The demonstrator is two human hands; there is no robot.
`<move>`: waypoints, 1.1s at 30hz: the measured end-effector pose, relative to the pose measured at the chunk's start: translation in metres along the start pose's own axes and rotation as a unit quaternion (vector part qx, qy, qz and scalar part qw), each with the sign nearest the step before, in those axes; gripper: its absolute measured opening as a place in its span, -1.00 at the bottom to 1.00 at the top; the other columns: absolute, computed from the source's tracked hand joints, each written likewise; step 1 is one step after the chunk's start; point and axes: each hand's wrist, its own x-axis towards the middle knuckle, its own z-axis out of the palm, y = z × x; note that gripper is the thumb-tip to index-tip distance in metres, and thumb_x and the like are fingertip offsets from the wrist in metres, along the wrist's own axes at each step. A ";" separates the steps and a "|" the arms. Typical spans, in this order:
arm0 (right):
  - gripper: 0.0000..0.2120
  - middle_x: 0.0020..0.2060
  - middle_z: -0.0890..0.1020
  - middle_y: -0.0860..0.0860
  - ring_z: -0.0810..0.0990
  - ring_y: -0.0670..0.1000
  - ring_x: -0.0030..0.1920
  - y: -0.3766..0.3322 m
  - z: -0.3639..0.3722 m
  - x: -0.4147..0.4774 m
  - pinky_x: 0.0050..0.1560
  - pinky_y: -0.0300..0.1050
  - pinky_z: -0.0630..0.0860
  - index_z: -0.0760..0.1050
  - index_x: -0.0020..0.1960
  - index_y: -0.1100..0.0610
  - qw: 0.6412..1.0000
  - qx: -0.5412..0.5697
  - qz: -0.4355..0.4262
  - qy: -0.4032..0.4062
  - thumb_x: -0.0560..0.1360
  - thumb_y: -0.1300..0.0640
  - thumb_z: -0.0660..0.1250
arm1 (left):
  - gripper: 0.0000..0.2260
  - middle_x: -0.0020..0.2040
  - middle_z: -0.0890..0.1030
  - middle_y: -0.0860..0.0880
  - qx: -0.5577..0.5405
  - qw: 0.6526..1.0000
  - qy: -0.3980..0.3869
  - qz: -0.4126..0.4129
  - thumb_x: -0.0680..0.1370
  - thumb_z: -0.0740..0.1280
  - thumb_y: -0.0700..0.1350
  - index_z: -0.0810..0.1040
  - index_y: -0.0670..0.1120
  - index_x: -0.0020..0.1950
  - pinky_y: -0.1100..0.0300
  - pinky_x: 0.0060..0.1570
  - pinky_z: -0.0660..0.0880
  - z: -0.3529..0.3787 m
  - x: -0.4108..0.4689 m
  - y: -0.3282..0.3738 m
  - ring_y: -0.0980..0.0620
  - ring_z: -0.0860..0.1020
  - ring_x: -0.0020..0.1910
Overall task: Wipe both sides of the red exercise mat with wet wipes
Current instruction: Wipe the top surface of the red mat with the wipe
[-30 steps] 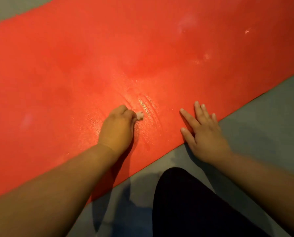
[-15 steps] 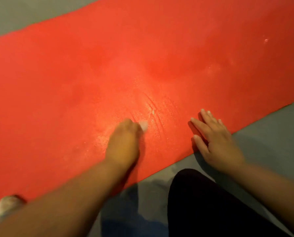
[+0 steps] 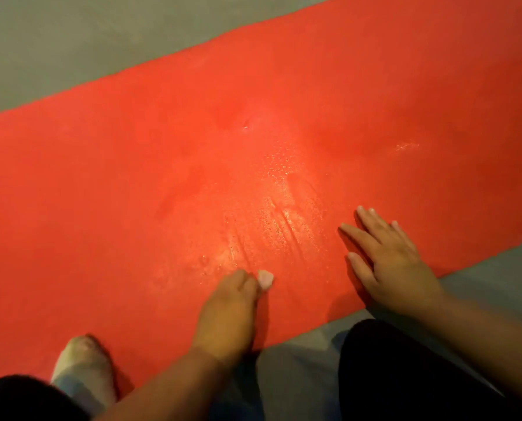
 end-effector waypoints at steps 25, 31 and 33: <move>-0.50 0.54 0.04 0.03 -0.01 0.06 0.53 0.063 -0.039 0.034 0.46 0.14 0.01 0.16 0.50 -0.12 0.989 -0.017 0.145 -0.022 0.58 -0.07 0.14 | -0.95 -0.06 0.47 -0.14 0.032 0.998 0.009 0.062 0.55 0.31 -0.18 0.50 -0.16 -0.05 0.03 -0.18 0.35 0.004 0.174 0.021 -0.19 0.49 -0.09; -0.52 0.50 0.22 0.02 0.10 0.05 0.51 0.087 -0.035 0.014 0.46 0.14 0.03 0.32 0.43 -0.05 0.974 0.011 0.214 0.075 0.53 -0.08 0.03 | -0.96 -0.08 0.44 -0.03 -0.080 0.983 -0.083 0.146 0.53 0.33 -0.11 0.52 -0.06 -0.07 0.20 -0.16 0.31 0.042 0.117 0.094 -0.01 0.44 -0.11; -0.49 0.50 0.22 -0.01 0.13 0.05 0.51 0.099 -0.036 0.004 0.44 0.15 0.06 0.30 0.44 -0.06 0.974 -0.009 0.215 0.070 0.52 -0.14 -0.01 | -0.92 -0.14 0.41 0.02 -0.075 0.948 -0.137 0.276 0.50 0.33 -0.05 0.46 -0.01 -0.12 0.19 -0.16 0.33 0.044 0.095 0.087 0.05 0.39 -0.15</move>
